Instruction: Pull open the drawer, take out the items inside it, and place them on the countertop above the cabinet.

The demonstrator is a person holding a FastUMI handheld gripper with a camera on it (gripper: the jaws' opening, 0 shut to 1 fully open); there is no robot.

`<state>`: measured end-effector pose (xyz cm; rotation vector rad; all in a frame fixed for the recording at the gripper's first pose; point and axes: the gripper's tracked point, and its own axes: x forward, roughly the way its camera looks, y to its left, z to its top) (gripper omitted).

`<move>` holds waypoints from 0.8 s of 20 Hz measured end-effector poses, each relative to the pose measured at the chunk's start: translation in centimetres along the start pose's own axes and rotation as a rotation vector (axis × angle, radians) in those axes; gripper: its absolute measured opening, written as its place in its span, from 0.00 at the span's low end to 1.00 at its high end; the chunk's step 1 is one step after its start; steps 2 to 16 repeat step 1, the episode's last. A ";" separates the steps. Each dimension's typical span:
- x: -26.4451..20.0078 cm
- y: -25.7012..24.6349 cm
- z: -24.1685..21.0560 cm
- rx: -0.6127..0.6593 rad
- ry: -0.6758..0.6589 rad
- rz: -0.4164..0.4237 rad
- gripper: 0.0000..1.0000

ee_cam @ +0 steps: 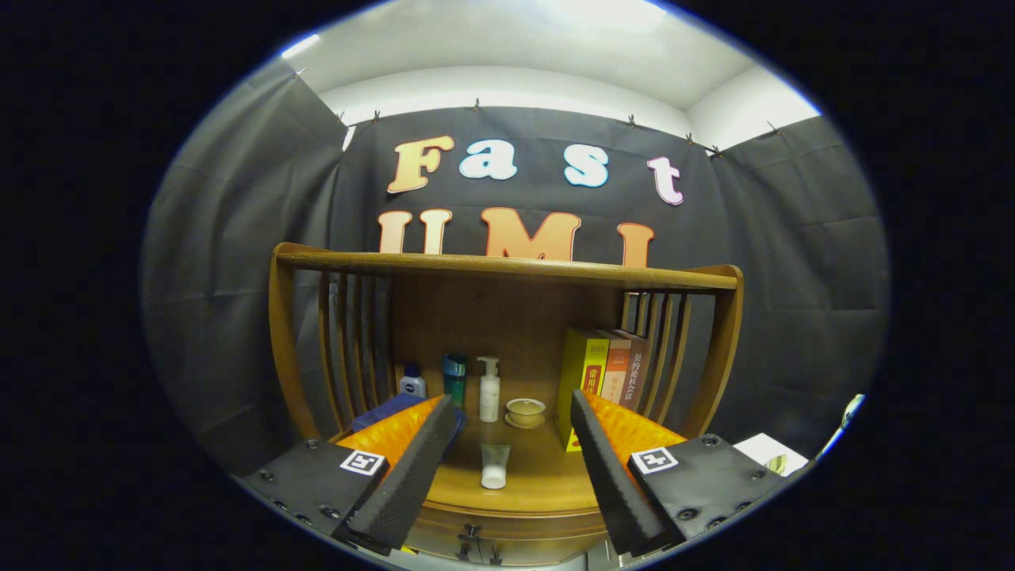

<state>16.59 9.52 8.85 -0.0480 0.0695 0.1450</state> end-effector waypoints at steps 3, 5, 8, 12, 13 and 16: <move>0.0 0.0 -0.1 0.000 0.002 0.002 0.98; 0.0 0.0 -0.1 0.000 0.002 0.002 0.98; 0.0 0.0 -0.1 0.000 0.002 0.002 0.98; 0.0 0.0 -0.1 0.000 0.002 0.002 0.98; 0.0 0.0 -0.1 0.000 0.002 0.002 0.98; 0.0 0.0 -0.1 0.000 0.002 0.002 0.98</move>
